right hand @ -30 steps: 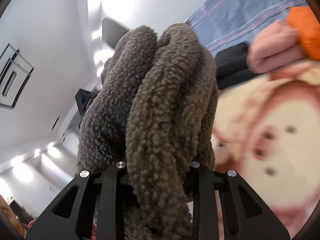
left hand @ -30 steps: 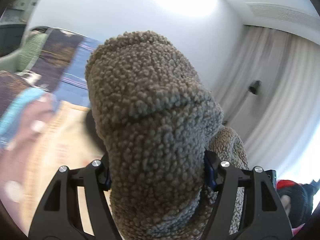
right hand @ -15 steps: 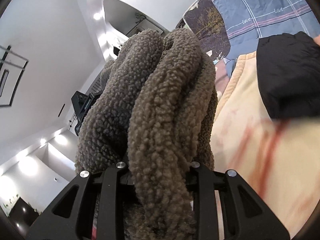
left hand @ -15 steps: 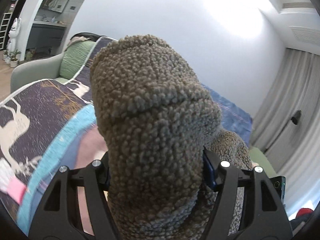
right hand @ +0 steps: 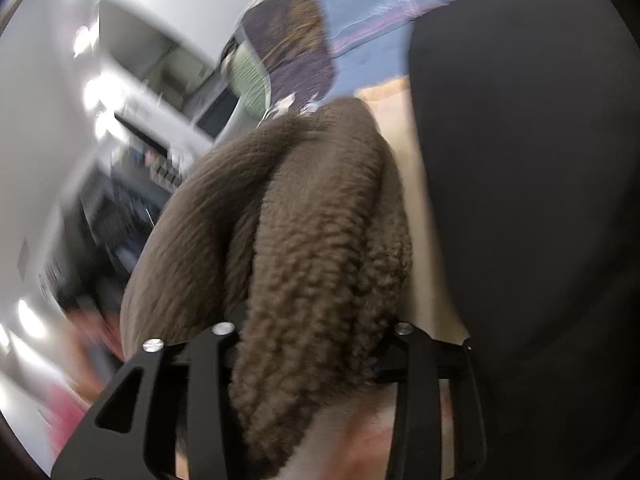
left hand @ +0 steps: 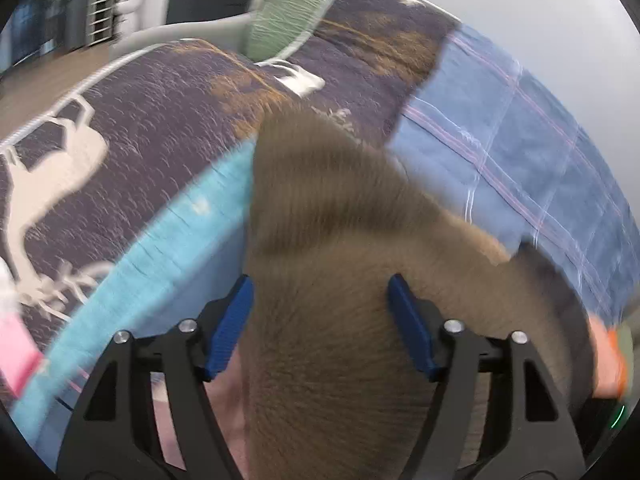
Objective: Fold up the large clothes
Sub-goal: 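Lift the brown fleece bundle with both grippers and carry it toward the garment row, then lower the bundle beside the folded black garment and open both grippers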
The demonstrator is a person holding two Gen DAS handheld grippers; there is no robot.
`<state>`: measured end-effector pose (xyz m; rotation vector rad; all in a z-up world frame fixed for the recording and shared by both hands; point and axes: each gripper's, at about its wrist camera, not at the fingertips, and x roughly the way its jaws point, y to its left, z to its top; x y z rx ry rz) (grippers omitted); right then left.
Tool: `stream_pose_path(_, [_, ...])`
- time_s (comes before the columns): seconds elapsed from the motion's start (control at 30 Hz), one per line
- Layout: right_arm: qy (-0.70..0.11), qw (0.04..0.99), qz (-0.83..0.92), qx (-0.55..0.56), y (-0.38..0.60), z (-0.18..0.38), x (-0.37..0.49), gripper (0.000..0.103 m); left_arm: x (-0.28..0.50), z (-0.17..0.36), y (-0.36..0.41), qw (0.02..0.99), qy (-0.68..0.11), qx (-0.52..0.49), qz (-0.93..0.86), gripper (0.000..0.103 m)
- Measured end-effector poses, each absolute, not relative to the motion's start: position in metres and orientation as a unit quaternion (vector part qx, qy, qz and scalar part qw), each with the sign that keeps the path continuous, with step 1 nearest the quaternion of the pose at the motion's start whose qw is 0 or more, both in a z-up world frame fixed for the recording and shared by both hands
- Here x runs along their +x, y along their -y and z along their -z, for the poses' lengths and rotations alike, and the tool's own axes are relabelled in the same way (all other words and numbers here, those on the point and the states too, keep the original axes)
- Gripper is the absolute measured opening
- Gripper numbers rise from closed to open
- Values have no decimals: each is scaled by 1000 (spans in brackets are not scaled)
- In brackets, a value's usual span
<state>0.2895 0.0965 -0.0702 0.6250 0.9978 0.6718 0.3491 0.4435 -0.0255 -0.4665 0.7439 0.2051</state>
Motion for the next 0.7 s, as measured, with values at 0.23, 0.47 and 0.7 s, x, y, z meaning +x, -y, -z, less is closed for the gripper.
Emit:
stream_pose_path(0.23, [-464, 800, -269, 270, -77, 29, 250, 65, 303, 6, -439, 923, -306, -223, -66, 73])
stream_pose_path(0.47, [-338, 917, -204, 48, -67, -56, 145, 78, 250, -36, -357, 948, -277, -154, 25, 94])
stream_pose_path(0.7, [-220, 959, -165, -64, -43, -100, 39, 94, 172, -52, -272, 964, -249, -80, 54, 101])
